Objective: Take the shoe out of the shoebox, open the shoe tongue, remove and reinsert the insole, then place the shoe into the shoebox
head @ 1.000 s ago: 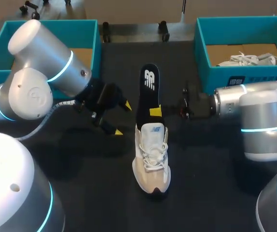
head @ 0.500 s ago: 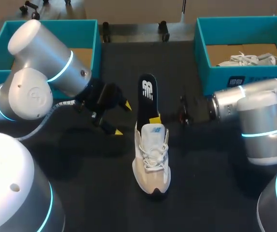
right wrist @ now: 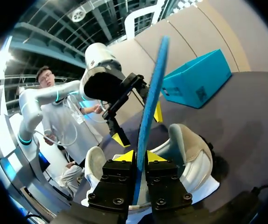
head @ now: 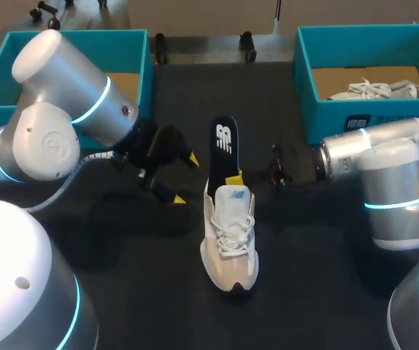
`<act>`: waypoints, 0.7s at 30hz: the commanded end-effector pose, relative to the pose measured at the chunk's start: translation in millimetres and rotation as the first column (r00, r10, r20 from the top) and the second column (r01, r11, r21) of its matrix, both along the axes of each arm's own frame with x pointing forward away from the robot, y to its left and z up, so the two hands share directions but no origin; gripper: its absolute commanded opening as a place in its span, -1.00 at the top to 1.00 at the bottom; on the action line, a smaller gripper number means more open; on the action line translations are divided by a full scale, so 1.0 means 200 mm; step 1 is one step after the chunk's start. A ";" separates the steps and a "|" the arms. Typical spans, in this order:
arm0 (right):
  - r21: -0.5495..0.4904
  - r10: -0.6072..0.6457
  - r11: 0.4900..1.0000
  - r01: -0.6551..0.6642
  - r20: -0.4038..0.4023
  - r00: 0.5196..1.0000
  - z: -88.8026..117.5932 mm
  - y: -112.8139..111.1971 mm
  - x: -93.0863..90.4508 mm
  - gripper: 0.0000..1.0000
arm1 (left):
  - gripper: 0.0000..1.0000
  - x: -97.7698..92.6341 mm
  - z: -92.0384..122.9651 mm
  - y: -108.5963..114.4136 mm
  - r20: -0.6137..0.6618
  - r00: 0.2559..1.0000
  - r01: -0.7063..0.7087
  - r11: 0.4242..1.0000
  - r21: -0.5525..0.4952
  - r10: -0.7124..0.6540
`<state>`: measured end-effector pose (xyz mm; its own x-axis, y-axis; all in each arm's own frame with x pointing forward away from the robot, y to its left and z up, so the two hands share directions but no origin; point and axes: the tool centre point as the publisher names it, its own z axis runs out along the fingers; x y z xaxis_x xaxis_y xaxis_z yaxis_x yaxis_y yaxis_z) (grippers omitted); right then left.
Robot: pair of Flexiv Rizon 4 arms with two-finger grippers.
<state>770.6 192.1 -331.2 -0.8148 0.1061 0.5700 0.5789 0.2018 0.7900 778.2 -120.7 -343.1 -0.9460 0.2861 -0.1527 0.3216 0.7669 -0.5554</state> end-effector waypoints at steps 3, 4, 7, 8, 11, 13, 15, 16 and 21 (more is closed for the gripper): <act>-0.008 0.014 1.000 -0.014 0.021 1.000 0.05 0.01 0.06 0.71 | -1.00 0.00 0.00 0.00 0.003 1.000 -0.001 1.000 0.005 0.001; -0.009 0.018 1.000 -0.018 0.024 1.000 0.06 0.01 0.07 0.73 | -1.00 0.00 0.00 0.00 0.003 1.000 -0.001 1.000 0.005 0.001; -0.012 0.038 0.999 -0.038 0.022 0.999 0.06 0.02 0.09 0.95 | -1.00 0.00 0.00 0.00 0.003 1.000 -0.001 1.000 0.005 0.001; -0.014 0.044 0.999 -0.044 0.019 0.999 0.06 0.02 0.10 1.00 | -1.00 0.00 0.00 0.00 0.003 1.000 -0.001 1.000 0.005 0.001; -0.011 0.069 0.998 -0.069 0.005 0.998 0.05 0.02 0.09 1.00 | -1.00 0.00 0.00 0.00 0.003 1.000 -0.001 1.000 0.005 0.001; -0.003 0.090 0.996 -0.091 -0.015 0.996 0.04 0.01 0.08 1.00 | -1.00 0.00 0.00 0.00 0.003 1.000 -0.001 1.000 0.005 0.001; -0.001 0.108 0.994 -0.108 -0.033 0.994 0.03 0.01 0.07 1.00 | -1.00 0.00 0.00 0.00 0.003 1.000 -0.001 1.000 0.005 0.001; -0.002 0.116 0.993 -0.116 -0.044 0.992 0.02 0.01 0.06 1.00 | -1.00 0.00 0.00 0.00 0.003 1.000 -0.001 1.000 0.005 0.001; 0.004 0.138 0.990 -0.138 -0.099 0.986 -0.02 0.02 -0.02 1.00 | -1.00 0.00 0.00 0.00 0.003 1.000 -0.001 1.000 0.005 0.001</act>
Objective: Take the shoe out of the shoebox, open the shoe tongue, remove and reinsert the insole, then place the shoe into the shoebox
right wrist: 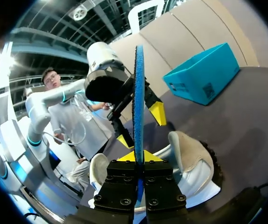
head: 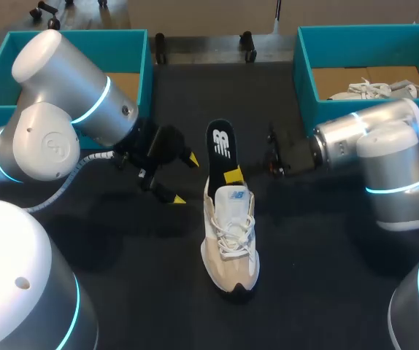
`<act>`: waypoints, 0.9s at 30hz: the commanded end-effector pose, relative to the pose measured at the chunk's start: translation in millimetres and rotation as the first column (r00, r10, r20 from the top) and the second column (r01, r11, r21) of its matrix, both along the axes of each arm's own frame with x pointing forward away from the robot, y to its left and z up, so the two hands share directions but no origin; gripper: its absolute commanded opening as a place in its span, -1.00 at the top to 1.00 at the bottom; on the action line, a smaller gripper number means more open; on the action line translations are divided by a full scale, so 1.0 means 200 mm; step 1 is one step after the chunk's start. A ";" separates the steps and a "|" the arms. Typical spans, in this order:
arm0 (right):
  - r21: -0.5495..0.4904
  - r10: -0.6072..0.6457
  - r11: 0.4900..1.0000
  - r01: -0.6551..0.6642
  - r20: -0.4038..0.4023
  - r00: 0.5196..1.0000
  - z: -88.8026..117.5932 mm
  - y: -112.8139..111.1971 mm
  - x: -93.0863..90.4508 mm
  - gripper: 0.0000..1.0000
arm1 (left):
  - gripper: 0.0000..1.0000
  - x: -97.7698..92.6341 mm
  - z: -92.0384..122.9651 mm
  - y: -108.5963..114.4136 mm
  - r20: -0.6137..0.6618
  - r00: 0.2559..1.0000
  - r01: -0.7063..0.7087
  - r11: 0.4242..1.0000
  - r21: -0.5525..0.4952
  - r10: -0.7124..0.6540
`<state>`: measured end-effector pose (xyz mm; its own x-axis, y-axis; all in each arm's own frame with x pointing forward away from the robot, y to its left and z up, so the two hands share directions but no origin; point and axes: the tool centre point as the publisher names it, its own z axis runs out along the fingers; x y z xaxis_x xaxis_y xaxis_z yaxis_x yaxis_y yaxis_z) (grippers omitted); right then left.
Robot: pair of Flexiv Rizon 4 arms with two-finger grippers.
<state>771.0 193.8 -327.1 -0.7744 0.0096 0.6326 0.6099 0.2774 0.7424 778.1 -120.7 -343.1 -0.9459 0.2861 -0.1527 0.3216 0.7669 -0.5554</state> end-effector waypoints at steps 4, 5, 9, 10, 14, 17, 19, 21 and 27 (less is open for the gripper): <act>-0.013 0.013 1.000 -0.014 -0.058 0.998 -0.08 0.03 -0.08 1.00 | -1.00 0.00 0.00 0.00 0.003 1.000 -0.001 1.000 0.005 0.001; -0.014 0.008 1.000 -0.009 -0.066 0.998 -0.09 0.03 -0.10 1.00 | -1.00 0.00 0.00 0.00 0.003 1.000 -0.001 1.000 0.005 0.001; -0.024 -0.008 1.000 0.006 -0.088 0.996 -0.12 0.05 -0.13 1.00 | -1.00 0.00 0.00 0.00 0.003 1.000 -0.001 1.000 0.005 0.001; -0.026 -0.009 1.000 0.006 -0.093 0.996 -0.12 0.05 -0.13 1.00 | -1.00 0.00 0.00 0.00 0.003 1.000 -0.001 1.000 0.005 0.001; -0.038 -0.026 0.999 0.023 -0.078 0.997 -0.10 0.05 -0.12 0.79 | -1.00 0.00 0.00 0.00 0.003 1.000 -0.001 1.000 0.005 0.001; -0.047 -0.037 0.998 0.035 -0.044 0.998 -0.06 0.04 -0.09 0.65 | -1.00 0.00 0.00 0.00 0.003 1.000 -0.001 1.000 0.005 0.001; -0.055 -0.037 0.998 0.036 -0.025 0.999 -0.04 0.04 -0.07 0.64 | -1.00 0.00 0.00 0.00 0.003 1.000 -0.001 1.000 0.005 0.001; -0.058 -0.031 0.998 0.030 -0.008 0.999 -0.02 0.04 -0.04 0.62 | -1.00 0.00 0.00 0.00 0.003 1.000 -0.001 1.000 0.005 0.001; -0.070 0.004 0.998 -0.003 0.014 1.000 0.01 0.03 0.03 0.67 | -1.00 0.00 0.00 0.00 0.003 1.000 -0.001 1.000 0.005 0.001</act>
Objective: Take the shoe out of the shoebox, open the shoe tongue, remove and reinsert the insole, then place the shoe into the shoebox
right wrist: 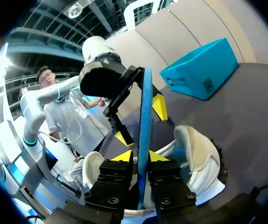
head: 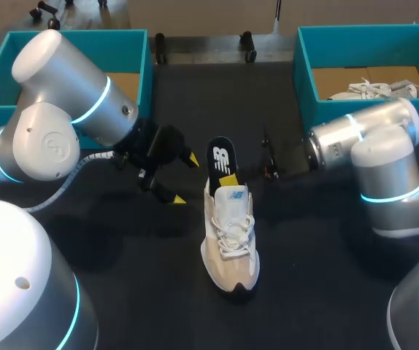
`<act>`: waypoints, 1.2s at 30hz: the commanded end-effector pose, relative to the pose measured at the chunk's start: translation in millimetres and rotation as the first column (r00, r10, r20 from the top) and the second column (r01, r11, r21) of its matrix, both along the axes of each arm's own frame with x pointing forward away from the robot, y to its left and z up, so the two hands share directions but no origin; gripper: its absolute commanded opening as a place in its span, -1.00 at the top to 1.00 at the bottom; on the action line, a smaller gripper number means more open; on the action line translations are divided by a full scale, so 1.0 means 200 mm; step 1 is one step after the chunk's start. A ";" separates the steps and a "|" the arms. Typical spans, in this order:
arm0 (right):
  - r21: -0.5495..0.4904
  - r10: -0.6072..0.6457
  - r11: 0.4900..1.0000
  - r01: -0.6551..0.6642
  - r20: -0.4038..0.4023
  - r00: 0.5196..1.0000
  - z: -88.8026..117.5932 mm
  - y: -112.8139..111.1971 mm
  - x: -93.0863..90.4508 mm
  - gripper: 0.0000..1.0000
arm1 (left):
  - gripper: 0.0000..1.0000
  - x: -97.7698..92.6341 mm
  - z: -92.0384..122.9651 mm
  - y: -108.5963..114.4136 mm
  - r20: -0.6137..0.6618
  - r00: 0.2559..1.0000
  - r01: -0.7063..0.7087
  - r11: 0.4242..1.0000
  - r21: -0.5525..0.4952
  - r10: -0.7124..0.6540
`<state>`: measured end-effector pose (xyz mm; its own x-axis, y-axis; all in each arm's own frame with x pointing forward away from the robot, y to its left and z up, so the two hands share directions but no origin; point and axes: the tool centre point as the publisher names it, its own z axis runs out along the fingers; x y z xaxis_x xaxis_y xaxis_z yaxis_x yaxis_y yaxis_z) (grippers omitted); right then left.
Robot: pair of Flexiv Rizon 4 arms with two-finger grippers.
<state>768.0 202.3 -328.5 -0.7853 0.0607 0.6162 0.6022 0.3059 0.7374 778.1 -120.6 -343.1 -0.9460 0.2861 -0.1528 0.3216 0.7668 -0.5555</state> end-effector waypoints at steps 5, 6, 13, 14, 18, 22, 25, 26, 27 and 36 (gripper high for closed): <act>-0.021 0.055 0.998 -0.056 -0.032 0.998 -0.02 -0.02 0.05 1.00 | -1.00 0.00 0.00 0.00 0.002 1.000 -0.001 1.000 0.005 0.001; -0.021 0.056 0.998 -0.057 -0.044 0.997 -0.03 -0.03 0.04 1.00 | -1.00 0.00 0.00 0.00 0.002 1.000 -0.001 1.000 0.005 0.001; -0.040 0.082 0.995 -0.088 -0.128 0.988 -0.08 -0.02 -0.05 1.00 | -1.00 0.00 0.00 0.00 0.002 1.000 -0.001 1.000 0.005 0.001; -0.043 0.086 0.995 -0.093 -0.142 0.986 -0.09 -0.02 -0.07 1.00 | -1.00 0.00 0.00 0.00 0.002 1.000 -0.001 1.000 0.005 0.001; -0.040 0.088 0.994 -0.098 -0.191 0.978 -0.12 -0.01 -0.15 1.00 | -1.00 0.00 0.00 0.00 0.002 1.000 -0.001 1.000 0.005 0.001; -0.045 0.073 0.995 -0.085 -0.207 0.975 -0.14 0.00 -0.19 1.00 | -1.00 0.00 0.00 0.00 0.002 1.000 -0.001 1.000 0.005 0.001; -0.059 0.058 0.996 -0.071 -0.199 0.978 -0.13 0.00 -0.18 0.84 | -1.00 0.00 0.00 0.00 0.002 1.000 -0.001 1.000 0.005 0.001; -0.068 0.052 0.996 -0.066 -0.189 0.981 -0.12 0.00 -0.17 0.69 | -1.00 0.00 0.00 0.00 0.002 1.000 -0.001 1.000 0.005 0.001; -0.077 0.049 0.995 -0.064 -0.181 0.982 -0.11 0.00 -0.16 0.56 | -1.00 0.00 0.00 0.00 0.002 1.000 -0.001 1.000 0.005 0.001; -0.107 0.069 0.991 -0.081 -0.114 0.991 -0.03 0.00 -0.03 0.51 | -1.00 0.00 0.00 0.00 0.002 1.000 -0.001 1.000 0.005 0.001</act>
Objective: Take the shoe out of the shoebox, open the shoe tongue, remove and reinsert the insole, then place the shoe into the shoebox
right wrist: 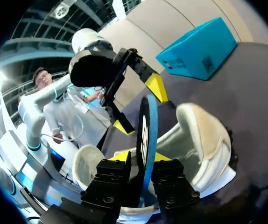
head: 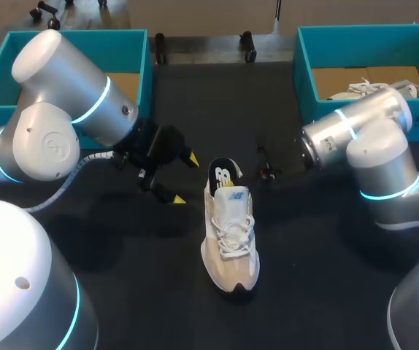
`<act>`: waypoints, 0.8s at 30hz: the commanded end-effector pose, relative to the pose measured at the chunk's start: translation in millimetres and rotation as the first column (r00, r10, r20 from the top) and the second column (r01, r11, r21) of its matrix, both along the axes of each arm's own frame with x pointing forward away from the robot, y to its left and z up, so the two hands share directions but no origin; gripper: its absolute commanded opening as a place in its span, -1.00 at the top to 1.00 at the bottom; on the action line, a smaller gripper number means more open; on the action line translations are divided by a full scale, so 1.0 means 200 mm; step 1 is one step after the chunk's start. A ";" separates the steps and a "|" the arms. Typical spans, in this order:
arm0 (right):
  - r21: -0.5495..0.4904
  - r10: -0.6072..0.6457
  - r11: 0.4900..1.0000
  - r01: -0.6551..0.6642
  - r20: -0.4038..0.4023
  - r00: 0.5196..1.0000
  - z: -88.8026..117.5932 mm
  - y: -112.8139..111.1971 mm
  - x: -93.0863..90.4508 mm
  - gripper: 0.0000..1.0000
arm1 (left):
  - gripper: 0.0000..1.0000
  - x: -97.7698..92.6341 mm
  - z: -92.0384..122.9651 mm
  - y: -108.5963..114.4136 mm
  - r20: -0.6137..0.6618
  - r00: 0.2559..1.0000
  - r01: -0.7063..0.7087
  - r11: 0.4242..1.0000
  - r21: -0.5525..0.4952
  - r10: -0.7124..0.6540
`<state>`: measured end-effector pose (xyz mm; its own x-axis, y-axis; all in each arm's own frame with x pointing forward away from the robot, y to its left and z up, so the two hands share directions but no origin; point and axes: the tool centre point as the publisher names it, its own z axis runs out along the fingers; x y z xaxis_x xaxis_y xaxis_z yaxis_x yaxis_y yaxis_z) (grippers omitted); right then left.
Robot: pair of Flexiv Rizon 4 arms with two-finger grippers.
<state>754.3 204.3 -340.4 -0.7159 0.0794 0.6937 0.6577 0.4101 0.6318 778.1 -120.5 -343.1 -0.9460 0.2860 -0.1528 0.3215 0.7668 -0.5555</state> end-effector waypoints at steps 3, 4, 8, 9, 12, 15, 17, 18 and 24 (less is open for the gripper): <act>-0.031 0.028 0.999 -0.028 -0.004 1.000 0.02 -0.01 0.05 0.76 | -1.00 0.00 0.00 0.00 0.002 1.000 -0.001 1.000 0.005 0.001; -0.042 0.029 0.999 -0.029 -0.013 1.000 0.01 -0.02 0.06 0.91 | -1.00 0.00 0.00 0.00 0.002 1.000 -0.001 1.000 0.005 0.001; -0.068 0.017 0.998 -0.020 -0.040 0.999 0.00 -0.04 0.04 1.00 | -1.00 0.00 0.00 0.00 0.002 1.000 -0.001 1.000 0.005 0.001; -0.079 0.016 0.997 -0.020 -0.051 0.999 0.00 -0.04 0.03 1.00 | -1.00 0.00 0.00 0.00 0.002 1.000 -0.001 1.000 0.005 0.001; -0.095 0.013 0.995 -0.020 -0.078 0.997 -0.02 -0.05 -0.01 1.00 | -1.00 0.00 0.00 0.00 0.002 1.000 -0.001 1.000 0.005 0.001; -0.130 0.014 0.991 -0.029 -0.119 0.993 -0.05 -0.04 -0.05 1.00 | -1.00 0.00 0.00 0.00 0.002 1.000 -0.001 1.000 0.005 0.001; -0.137 0.011 0.990 -0.031 -0.140 0.990 -0.06 -0.03 -0.08 1.00 | -1.00 0.00 0.00 0.00 0.002 1.000 -0.001 1.000 0.005 0.001; -0.136 0.009 0.990 -0.030 -0.149 0.989 -0.07 -0.03 -0.10 1.00 | -1.00 0.00 0.00 0.00 0.002 1.000 -0.001 1.000 0.005 0.001; -0.128 -0.017 0.992 -0.002 -0.147 0.989 -0.09 -0.02 -0.11 0.98 | -1.00 0.00 0.00 0.00 0.002 1.000 -0.001 1.000 0.005 0.001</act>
<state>736.4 198.0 -356.0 -0.6011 0.1750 0.7798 0.7404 0.4892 0.4609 778.1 -120.5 -343.1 -0.9460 0.2858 -0.1529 0.3214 0.7669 -0.5555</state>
